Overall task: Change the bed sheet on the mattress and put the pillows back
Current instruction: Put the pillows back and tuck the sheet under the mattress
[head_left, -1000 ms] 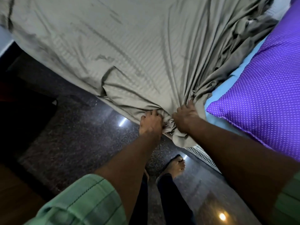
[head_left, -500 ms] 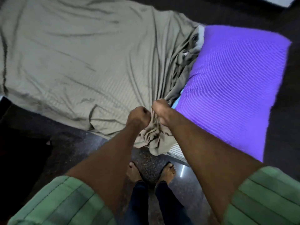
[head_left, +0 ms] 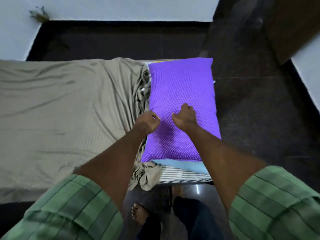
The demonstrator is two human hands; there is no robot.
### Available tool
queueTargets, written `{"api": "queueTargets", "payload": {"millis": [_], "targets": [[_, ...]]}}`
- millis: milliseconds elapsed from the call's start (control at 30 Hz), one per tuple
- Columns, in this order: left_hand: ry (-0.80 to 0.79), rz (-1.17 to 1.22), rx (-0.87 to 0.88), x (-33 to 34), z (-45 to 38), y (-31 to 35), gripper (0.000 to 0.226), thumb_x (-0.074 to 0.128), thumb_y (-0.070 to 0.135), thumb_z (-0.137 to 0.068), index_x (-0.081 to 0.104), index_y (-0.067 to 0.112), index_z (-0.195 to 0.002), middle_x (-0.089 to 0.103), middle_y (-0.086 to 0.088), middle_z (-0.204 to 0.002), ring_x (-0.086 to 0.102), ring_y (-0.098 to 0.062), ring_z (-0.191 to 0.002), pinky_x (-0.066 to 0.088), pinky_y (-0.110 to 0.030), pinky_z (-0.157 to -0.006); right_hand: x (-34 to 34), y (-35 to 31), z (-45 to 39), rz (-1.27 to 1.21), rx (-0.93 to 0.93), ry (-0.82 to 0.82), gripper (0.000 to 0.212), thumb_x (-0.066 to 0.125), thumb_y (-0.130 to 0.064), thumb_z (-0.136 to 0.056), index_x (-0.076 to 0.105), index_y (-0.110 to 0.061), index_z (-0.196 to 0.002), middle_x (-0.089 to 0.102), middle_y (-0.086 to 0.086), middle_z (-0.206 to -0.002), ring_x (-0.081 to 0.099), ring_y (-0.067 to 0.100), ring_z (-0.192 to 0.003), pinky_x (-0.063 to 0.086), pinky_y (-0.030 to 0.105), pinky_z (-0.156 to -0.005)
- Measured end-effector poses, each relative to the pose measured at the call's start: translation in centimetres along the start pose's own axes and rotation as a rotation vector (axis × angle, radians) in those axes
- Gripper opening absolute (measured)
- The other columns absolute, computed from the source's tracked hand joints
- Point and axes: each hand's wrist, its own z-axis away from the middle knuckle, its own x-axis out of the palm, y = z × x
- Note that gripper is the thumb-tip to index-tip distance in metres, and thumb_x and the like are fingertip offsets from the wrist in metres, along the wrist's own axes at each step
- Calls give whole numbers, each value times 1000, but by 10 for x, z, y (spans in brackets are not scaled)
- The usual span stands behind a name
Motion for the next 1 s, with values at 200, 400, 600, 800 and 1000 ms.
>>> {"api": "queueTargets", "payload": {"millis": [200, 400, 600, 800, 1000], "targets": [[-56, 242, -164, 56, -83, 24, 84, 81, 58, -68, 52, 18, -136, 58, -5, -134, 61, -28, -117, 52, -37, -99, -10, 60, -78, 49, 220, -103, 136, 74, -79, -68, -12, -29, -162, -11, 13, -170, 3, 43, -155, 19, 65, -119], [-5, 563, -368, 120, -140, 3, 165, 99, 63, -21, 10, 34, -157, 42, 0, -155, 48, -28, -137, 43, -54, -111, 26, 140, -137, -447, 588, -156, 177, 80, -92, -21, -9, -30, -161, 20, 14, -167, 30, 37, -150, 31, 57, -120], [61, 288, -460, 178, -177, -24, 174, 86, 84, -8, 11, 29, -155, 44, 0, -156, 46, -28, -142, 39, -51, -116, 71, 195, -186, -394, 645, -287, 186, 83, -88, -4, -1, -33, -160, 20, 10, -168, 26, 37, -152, 27, 61, -121], [-20, 132, -638, 187, -199, -22, 171, 93, 73, -24, 3, 21, -161, 34, -10, -162, 32, -35, -149, 25, -52, -123, 78, 195, -194, -352, 554, -185, 179, 87, -84, -18, -2, -25, -162, 11, 8, -170, 16, 33, -156, 19, 59, -125], [-34, 189, -641, 179, -189, -19, 177, 96, 69, -23, -2, 17, -161, 20, -17, -167, 20, -38, -153, 14, -54, -126, 77, 196, -172, -448, 468, 8, 166, 86, -85, -12, 25, -22, -154, 46, 3, -155, 48, 26, -140, 39, 49, -117]]}}
